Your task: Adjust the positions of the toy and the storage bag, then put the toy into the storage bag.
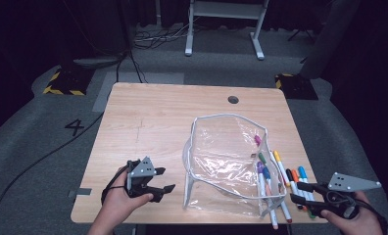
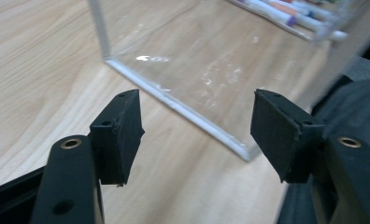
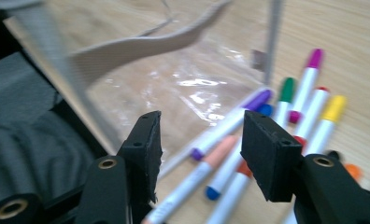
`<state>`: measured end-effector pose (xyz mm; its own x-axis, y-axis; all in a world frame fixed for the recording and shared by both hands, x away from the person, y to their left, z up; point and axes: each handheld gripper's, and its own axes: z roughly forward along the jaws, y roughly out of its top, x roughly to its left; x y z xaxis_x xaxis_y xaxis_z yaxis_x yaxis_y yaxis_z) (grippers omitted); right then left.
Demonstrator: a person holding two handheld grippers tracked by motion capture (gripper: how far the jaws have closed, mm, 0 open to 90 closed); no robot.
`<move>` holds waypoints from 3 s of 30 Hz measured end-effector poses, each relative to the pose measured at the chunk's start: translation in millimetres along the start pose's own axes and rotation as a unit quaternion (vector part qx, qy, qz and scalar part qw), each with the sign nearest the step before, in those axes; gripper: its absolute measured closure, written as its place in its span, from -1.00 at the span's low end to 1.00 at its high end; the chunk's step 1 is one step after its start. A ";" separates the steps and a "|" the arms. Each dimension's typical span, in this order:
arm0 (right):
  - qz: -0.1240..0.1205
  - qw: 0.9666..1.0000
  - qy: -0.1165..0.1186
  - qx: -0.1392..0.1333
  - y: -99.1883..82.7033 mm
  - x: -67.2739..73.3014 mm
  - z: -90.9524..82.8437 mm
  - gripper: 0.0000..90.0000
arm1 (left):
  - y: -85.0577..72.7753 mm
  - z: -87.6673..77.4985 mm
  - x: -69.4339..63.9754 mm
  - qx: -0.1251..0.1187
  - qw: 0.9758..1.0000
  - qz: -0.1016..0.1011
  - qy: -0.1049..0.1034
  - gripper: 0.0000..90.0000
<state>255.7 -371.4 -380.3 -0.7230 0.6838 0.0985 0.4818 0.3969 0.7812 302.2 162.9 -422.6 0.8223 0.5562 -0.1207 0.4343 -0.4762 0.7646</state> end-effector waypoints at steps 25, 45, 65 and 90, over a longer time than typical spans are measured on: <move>0.082 0.982 -0.154 0.076 -46.9 -99.6 16.7 0.25 | -71.2 16.3 71.3 0.076 0.982 -0.089 0.147 -0.38; 0.161 0.966 -0.153 0.134 -62.8 -103.6 39.1 0.55 | -77.5 21.0 69.0 0.040 0.982 -0.088 0.161 -0.45; 0.168 0.958 -0.181 0.146 -35.2 -121.6 61.1 0.55 | -77.4 21.0 69.0 0.041 0.982 -0.087 0.161 -0.46; 0.189 0.941 -0.207 0.187 -23.2 -128.9 86.5 0.62 | -77.9 20.4 68.3 0.042 0.983 -0.084 0.160 -0.46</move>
<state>380.5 -415.8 -464.4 -0.2460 0.9691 0.0168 0.8627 0.2110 0.4597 332.1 224.1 -503.3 0.5847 0.8108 -0.0260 0.5946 -0.4065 0.6937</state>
